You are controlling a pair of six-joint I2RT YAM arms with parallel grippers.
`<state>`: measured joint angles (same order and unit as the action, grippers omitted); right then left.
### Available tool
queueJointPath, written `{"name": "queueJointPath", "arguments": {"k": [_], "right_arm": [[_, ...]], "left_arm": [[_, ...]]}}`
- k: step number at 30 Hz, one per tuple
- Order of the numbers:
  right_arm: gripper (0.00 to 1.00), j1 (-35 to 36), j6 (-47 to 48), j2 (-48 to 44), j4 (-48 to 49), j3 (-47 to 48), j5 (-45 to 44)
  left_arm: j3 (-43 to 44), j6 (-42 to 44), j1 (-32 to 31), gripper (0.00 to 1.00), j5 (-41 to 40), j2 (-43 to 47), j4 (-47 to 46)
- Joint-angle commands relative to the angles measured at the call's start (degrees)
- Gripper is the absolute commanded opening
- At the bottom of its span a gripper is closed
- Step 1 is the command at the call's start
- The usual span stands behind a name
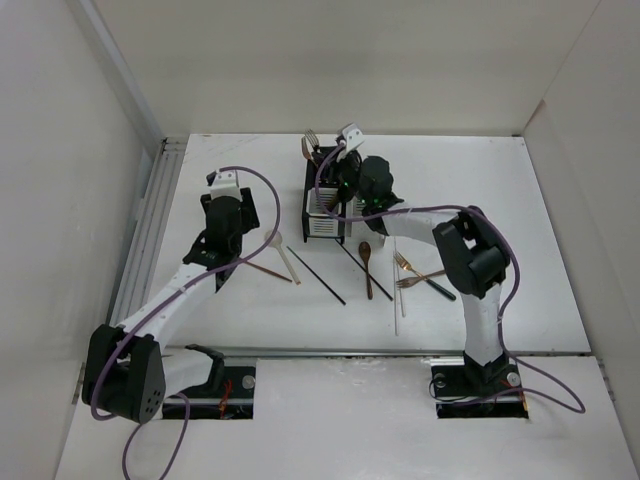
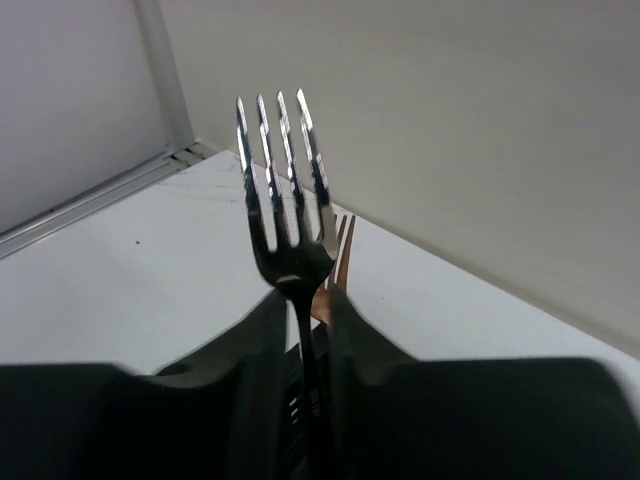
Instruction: Sort the eating utensils into containers
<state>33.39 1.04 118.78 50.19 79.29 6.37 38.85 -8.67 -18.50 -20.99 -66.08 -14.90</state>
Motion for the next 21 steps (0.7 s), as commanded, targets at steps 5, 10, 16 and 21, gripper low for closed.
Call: {"name": "queueJointPath", "arguments": {"k": [5,10,16,21], "right_arm": [[0.49,0.0,-1.0,-2.0,5.9,-1.5,0.7],[0.56,0.0,-1.0,-4.0,7.2,-1.5,1.2],[0.62,0.7,-1.0,-10.9,3.3,-1.5,-4.1],[0.64,4.4,-1.0,-22.2,-12.0,-1.0,-20.7]], "left_arm": [[-0.6,-0.7,0.7,0.54,0.3,0.3,-0.9],[0.4,-1.2,0.7,0.55,0.3,-0.2,0.2],[2.8,-9.3,1.3,0.57,0.3,-2.6,4.4],[5.4,-23.0,2.4,0.5,4.1,-7.7,16.9]]}}
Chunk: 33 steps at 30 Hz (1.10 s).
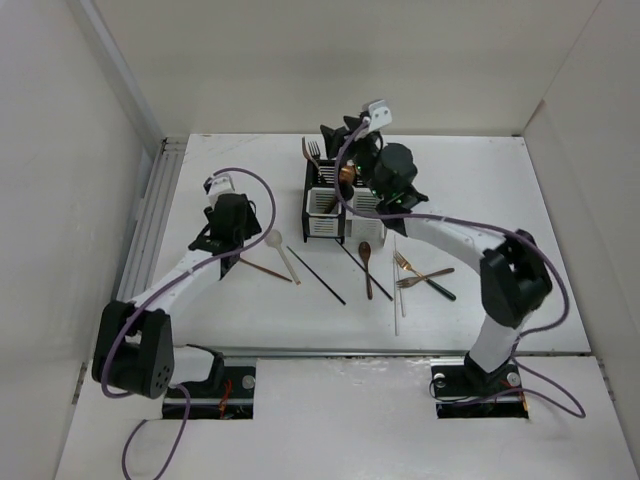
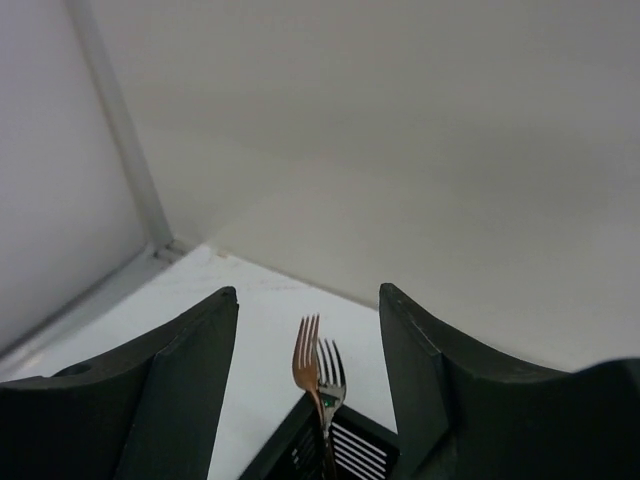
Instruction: Sort the eating utensils into containers
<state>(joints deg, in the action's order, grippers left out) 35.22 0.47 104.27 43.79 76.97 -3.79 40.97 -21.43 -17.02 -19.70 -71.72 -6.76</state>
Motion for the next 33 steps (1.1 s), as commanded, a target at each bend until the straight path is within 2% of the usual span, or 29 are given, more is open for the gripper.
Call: {"name": "queueJointPath", "arguments": {"k": [1,7,11,14,17,21,25,28,30,31,33], "right_arm": [[0.64,3.7,-0.4,-9.3,-6.8,-0.6,-14.5],[0.64,4.3,0.2,-16.8,-10.4,-5.2,-16.9],[0.64,4.3,3.1,-16.8,-11.0,-5.8,-17.4],[0.69,4.3,5.8,-14.8,-11.0,-5.3,-16.7],[0.7,4.3,6.9,-12.3,-11.0,-3.9,-14.5],[0.7,1.0,6.9,-11.1,-10.4,-3.9,-10.9],[0.7,-1.7,6.9,-11.1,-10.4,-3.9,-10.4],[0.7,-3.3,7.4,-11.1,-10.4,-3.9,-9.7],[0.7,-3.9,8.0,-10.6,-10.4,-3.3,-9.7],[0.7,-3.9,8.1,-10.6,-10.4,-3.3,-9.7],[0.7,-4.6,8.6,-9.9,-10.4,-1.7,-10.3]], "left_arm": [[4.5,-11.3,0.9,0.48,4.0,-4.2,10.3],[8.3,-17.1,0.9,0.47,7.8,-11.4,23.7],[11.8,-18.3,1.5,0.46,10.8,-15.3,30.9],[15.4,-18.3,1.5,0.46,11.7,-18.6,37.1],[17.9,-17.8,1.5,0.44,14.0,-22.0,38.9],[19.1,-17.8,1.5,0.44,17.9,-26.5,41.2],[19.1,-18.4,1.5,0.5,20.0,-28.9,42.9],[19.7,-17.9,1.5,0.5,20.6,-30.3,43.6],[19.7,-16.5,2.7,0.38,22.4,-32.5,41.2],[19.7,-15.8,2.7,0.25,22.4,-33.4,40.6],[21.2,-14.0,3.9,0.13,21.6,-35.6,39.9]]}}
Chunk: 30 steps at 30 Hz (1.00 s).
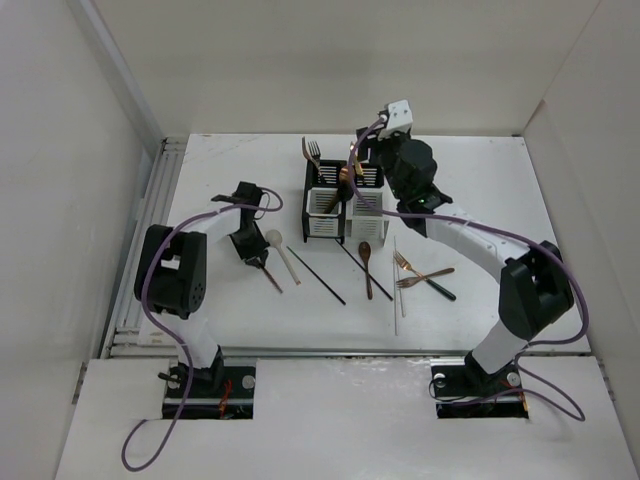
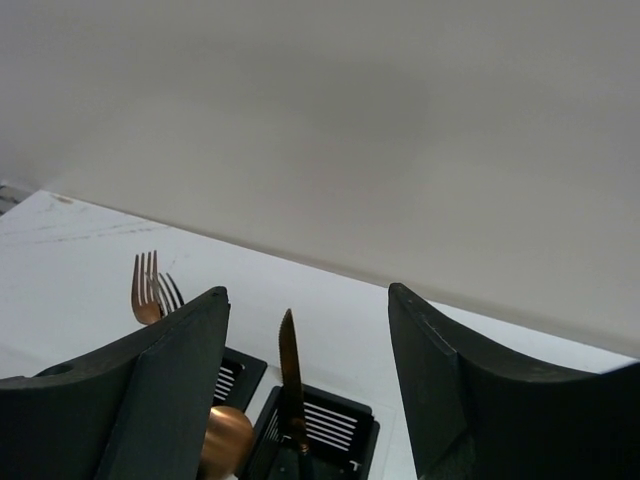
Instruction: Sort the eating utensils into containers
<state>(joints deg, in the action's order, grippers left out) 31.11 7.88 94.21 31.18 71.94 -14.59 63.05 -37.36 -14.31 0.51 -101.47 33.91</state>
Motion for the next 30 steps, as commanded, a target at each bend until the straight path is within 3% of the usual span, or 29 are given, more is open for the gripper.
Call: {"name": "queueJointPath", "arguments": {"k": [1,2,6,11,14,20,24,30], "right_arm": [[0.7,-0.5,1.7,0.2,2.2,3.8,0.5],[0.7,-0.5,1.7,0.2,2.2,3.8,0.5],[0.7,-0.5,4.8,0.2,2.2,5.8,-0.5],[0.7,-0.5,8.0,-0.4,2.7,7.4,-1.8],[0.7,-0.5,9.7,-1.1,3.4,8.0,-1.8],[0.7,-0.5,10.2,-3.9,4.4,8.0,-4.5],[0.7,-0.5,10.2,-6.5,5.0,6.4,-5.8],[0.7,-0.5,10.8,-10.9,5.6,3.5,-6.9]], "left_arm": [[-0.1,2.9,1.2,0.09,0.7,-6.5,-0.8],[0.6,4.1,1.2,0.0,-0.9,-7.0,-1.3],[3.4,10.5,2.3,0.0,-6.7,-8.9,-5.0],[8.9,17.1,5.9,0.0,-6.8,-10.1,-8.8],[8.9,20.5,6.0,0.0,-6.8,-5.9,-13.6],[4.7,34.7,4.3,0.0,-5.4,7.2,-31.7],[6.1,41.0,2.4,0.0,-3.9,10.4,-36.8],[8.5,44.0,1.4,0.0,2.4,11.6,-41.5]]}}
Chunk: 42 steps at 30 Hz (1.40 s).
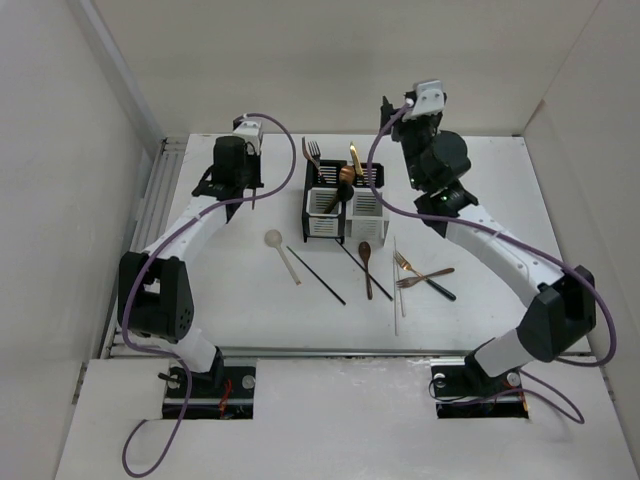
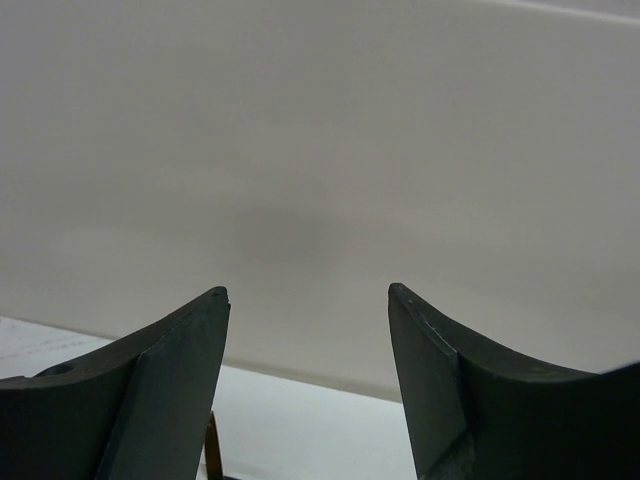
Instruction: Sort the eating utensils into containers
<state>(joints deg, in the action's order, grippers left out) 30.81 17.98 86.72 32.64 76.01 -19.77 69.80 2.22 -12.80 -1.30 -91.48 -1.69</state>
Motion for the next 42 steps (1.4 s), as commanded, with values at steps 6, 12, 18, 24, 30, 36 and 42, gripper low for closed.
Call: {"name": "queueJointPath", "arguments": {"k": [6,12,18,24,30,36,42], "right_arm": [[0.7,0.8,1.7,-8.0,4.6,-4.6,-3.5],[0.7,0.8,2.2,-12.6,4.6,-8.8,-5.3],[0.7,1.9,3.5,-18.5,4.6,-13.0,-6.4],[0.7,2.4,4.0,-24.3,4.6,-17.6,-8.1],[0.7,2.9,5.3,-29.5,2.4,-20.2,-8.6],[0.7,2.9,7.0,-31.4,-2.0,-21.3,-9.8],[0.7,2.9,8.9,-32.0,-8.4,-20.1,-10.4]], "left_arm": [[3.9,4.9,-0.1,0.0,16.1,3.3,-13.9],[7.4,-2.5,-2.5,0.0,29.5,2.8,-20.5],[10.2,-5.0,-7.0,0.0,30.7,1.0,-24.9],[12.6,-10.1,-12.7,0.0,31.3,-2.0,-30.8],[14.7,-10.4,-16.5,0.0,27.1,-9.4,-42.9],[14.1,-10.3,-17.8,0.0,23.5,-16.3,-53.5],[15.2,-11.9,-17.3,0.0,23.0,-21.9,-57.5]]}}
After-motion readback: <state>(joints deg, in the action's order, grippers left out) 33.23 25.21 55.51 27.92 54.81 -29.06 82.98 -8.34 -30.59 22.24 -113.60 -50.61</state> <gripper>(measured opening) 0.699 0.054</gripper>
